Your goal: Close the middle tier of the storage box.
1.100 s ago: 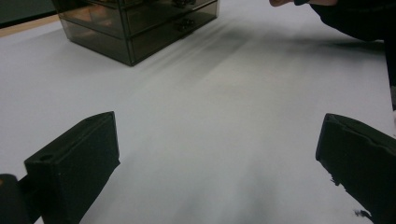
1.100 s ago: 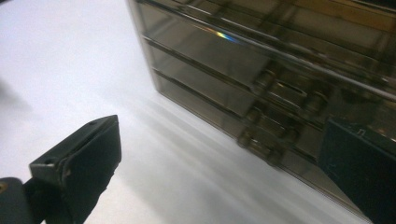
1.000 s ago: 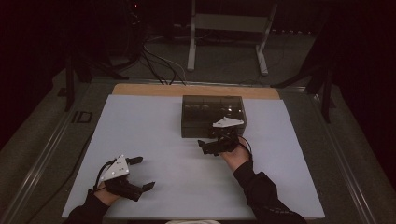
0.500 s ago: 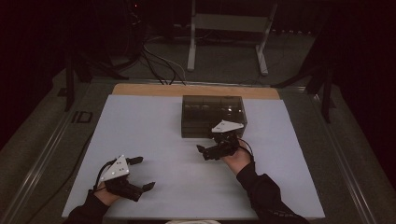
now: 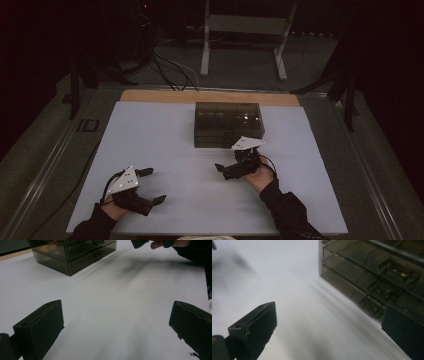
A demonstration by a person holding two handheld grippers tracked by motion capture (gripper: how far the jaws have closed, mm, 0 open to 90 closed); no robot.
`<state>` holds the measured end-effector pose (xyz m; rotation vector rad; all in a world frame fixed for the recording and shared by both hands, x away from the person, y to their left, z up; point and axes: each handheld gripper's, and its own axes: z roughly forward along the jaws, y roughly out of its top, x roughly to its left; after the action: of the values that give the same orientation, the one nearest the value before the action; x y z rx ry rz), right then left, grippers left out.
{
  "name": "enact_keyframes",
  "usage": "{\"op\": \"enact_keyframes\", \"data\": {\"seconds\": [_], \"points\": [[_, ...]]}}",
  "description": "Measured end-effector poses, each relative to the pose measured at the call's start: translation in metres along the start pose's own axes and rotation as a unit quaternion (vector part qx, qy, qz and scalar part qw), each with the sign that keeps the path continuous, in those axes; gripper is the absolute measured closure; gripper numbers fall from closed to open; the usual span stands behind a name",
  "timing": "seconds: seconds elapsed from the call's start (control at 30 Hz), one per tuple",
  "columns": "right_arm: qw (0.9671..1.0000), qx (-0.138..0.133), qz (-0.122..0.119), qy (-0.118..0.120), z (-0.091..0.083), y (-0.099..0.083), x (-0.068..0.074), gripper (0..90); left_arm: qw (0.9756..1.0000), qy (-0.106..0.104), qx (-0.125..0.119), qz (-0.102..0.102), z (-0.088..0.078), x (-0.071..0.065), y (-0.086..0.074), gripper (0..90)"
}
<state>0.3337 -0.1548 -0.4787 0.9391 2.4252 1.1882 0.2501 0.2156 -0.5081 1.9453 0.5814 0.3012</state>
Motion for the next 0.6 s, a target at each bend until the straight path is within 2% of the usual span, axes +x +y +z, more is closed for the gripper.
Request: {"op": "enact_keyframes", "data": {"seconds": [0.3,0.6], "points": [[0.9999,0.009,-0.012,0.003,-0.008,-0.016,0.003,0.2,1.0,0.0,-0.001,0.001,0.0,0.0,0.0,0.8],[0.9999,0.007,-0.007,0.002,-0.02,-0.034,-0.001,0.2,1.0,0.0,-0.002,0.001,-0.001,0.0,0.0,0.8]]}}
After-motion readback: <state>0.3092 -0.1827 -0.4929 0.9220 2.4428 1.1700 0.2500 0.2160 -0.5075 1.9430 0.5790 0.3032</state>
